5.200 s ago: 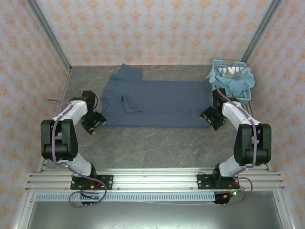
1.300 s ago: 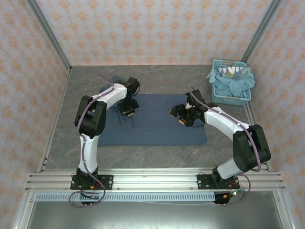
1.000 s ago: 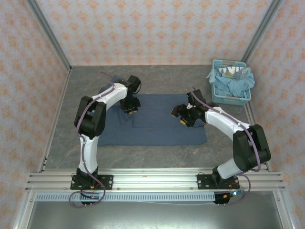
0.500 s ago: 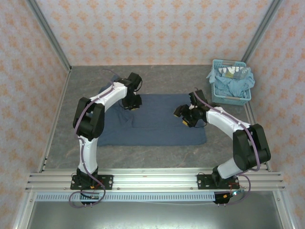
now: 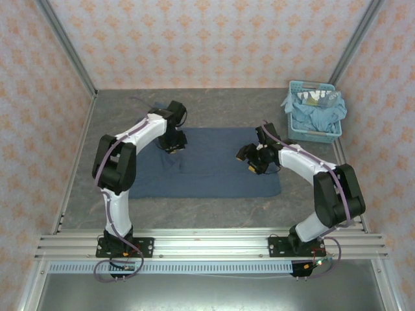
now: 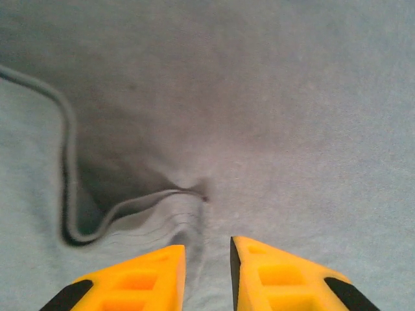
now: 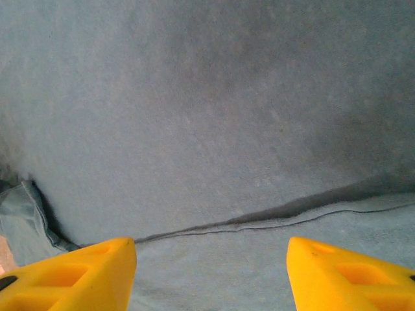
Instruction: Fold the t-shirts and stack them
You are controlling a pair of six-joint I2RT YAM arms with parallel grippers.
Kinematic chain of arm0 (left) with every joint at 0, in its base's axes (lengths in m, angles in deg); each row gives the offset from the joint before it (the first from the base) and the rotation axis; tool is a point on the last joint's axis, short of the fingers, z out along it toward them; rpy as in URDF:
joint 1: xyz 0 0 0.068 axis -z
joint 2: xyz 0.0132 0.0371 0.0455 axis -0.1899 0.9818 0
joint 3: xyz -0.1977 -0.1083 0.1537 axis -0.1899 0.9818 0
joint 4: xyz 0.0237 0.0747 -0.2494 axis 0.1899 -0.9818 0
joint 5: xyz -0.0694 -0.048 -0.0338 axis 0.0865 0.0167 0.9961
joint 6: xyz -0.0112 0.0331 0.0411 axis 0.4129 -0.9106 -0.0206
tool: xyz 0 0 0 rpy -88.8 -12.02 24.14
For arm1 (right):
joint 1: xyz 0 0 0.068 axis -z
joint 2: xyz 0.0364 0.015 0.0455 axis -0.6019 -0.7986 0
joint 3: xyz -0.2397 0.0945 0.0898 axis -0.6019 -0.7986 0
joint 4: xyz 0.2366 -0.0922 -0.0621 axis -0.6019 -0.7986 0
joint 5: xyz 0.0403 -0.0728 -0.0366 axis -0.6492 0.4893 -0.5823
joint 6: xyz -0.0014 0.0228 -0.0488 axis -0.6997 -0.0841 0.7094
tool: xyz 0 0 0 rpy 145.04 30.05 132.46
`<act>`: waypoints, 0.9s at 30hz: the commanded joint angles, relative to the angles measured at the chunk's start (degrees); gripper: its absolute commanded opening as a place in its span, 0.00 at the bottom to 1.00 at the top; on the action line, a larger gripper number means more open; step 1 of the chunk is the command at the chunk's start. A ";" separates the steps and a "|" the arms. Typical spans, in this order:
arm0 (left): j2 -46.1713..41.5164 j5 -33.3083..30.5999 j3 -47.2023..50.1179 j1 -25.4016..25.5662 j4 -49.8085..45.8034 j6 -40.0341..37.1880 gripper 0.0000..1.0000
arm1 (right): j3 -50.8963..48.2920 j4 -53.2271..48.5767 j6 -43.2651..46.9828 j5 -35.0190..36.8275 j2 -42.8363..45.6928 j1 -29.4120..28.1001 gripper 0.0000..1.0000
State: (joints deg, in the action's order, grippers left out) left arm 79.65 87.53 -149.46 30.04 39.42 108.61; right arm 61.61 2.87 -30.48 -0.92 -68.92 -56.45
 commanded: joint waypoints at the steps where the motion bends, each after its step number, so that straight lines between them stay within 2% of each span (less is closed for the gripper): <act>1: 2.51 -5.45 -1.92 0.68 -4.59 0.31 0.26 | 0.63 2.37 0.23 -2.68 -0.20 0.23 0.64; 7: 4.89 -6.65 -2.08 0.90 -4.01 -0.43 0.26 | -0.74 11.68 -1.76 -8.18 3.06 0.15 0.66; 16: 6.51 -7.07 -2.79 1.56 -3.32 -1.19 0.21 | -1.40 12.04 -2.75 -8.43 3.28 0.11 0.66; 27: 5.81 -8.82 -3.06 2.70 -3.14 -1.23 0.26 | -1.79 12.07 -2.83 -8.34 3.14 0.16 0.66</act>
State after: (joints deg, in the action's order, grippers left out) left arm 85.64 81.54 -151.08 32.27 37.78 107.91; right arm 60.40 13.84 -32.71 -8.77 -67.04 -56.45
